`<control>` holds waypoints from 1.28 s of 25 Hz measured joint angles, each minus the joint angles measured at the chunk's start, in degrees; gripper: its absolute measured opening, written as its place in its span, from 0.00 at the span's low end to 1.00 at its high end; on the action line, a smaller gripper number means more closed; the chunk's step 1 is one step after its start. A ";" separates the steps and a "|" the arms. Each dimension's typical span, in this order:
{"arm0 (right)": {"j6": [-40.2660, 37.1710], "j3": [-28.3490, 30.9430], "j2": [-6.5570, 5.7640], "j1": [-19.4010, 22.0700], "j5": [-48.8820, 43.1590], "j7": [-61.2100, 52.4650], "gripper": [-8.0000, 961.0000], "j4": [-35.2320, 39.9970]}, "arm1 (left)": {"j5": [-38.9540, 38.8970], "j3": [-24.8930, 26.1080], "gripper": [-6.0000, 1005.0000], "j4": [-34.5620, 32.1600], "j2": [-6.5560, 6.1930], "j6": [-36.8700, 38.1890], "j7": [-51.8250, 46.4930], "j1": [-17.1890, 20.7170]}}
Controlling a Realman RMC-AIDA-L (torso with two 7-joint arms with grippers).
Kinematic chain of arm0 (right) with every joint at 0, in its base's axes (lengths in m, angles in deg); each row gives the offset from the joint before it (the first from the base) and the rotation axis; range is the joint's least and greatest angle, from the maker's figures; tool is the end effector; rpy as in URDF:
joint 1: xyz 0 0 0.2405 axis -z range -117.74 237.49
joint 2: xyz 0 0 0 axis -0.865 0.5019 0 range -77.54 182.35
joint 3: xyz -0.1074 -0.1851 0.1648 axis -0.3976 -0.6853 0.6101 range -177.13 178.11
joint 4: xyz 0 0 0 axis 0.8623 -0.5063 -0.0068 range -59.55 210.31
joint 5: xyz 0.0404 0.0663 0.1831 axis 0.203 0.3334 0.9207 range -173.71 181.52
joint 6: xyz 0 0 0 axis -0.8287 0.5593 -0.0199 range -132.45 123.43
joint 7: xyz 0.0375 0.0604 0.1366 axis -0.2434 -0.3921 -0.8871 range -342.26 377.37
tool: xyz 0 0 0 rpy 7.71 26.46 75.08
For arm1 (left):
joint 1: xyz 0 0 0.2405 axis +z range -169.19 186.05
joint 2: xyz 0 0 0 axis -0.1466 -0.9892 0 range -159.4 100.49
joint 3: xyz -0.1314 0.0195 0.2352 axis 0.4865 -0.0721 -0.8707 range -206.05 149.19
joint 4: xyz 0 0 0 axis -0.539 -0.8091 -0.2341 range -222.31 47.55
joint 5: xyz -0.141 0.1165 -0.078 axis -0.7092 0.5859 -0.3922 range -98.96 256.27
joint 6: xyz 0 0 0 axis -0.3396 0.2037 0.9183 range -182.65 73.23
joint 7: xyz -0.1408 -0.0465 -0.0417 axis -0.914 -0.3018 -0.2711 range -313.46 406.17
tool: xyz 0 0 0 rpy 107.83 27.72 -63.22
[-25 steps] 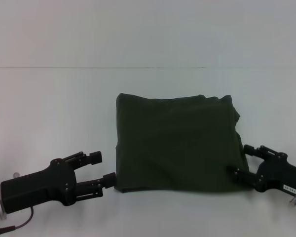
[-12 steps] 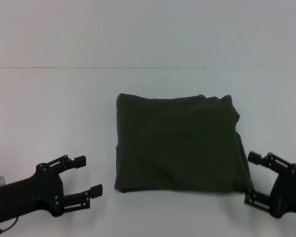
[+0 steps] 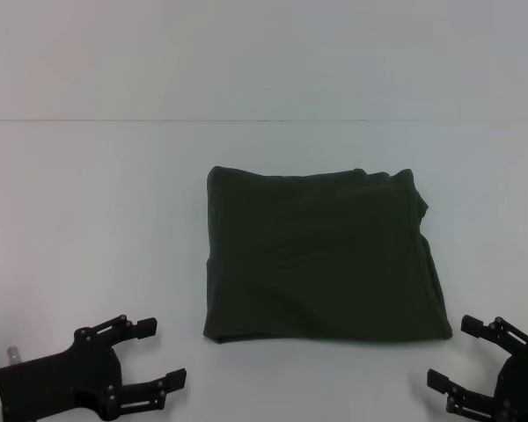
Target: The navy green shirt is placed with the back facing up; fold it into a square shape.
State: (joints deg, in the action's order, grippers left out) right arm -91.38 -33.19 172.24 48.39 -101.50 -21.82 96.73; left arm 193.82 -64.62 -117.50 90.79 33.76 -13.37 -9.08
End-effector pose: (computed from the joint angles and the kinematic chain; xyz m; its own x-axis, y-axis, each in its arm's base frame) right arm 0.3528 0.2187 -0.0416 0.8060 -0.1714 -0.5666 -0.4687 -0.7694 -0.4341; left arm -0.3303 0.2501 -0.0402 0.7919 0.3301 0.5138 0.4961 -0.8383 -0.2262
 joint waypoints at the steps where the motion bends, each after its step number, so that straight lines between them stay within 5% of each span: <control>1: 0.37 0.03 0.02 -0.18 0.00 0.00 0.99 0.00 | 0.00 0.00 0.88 0.17 0.02 -0.24 0.00 -0.06; 32: 1.73 -0.51 0.12 -1.61 -0.14 -0.05 0.99 -0.88 | -0.22 4.21 0.88 0.85 0.68 0.85 -0.11 0.06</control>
State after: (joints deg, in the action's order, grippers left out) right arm -89.65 -33.70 172.36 46.78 -101.65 -21.88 95.85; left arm 193.61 -60.42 -116.65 91.46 34.61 -13.48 -9.02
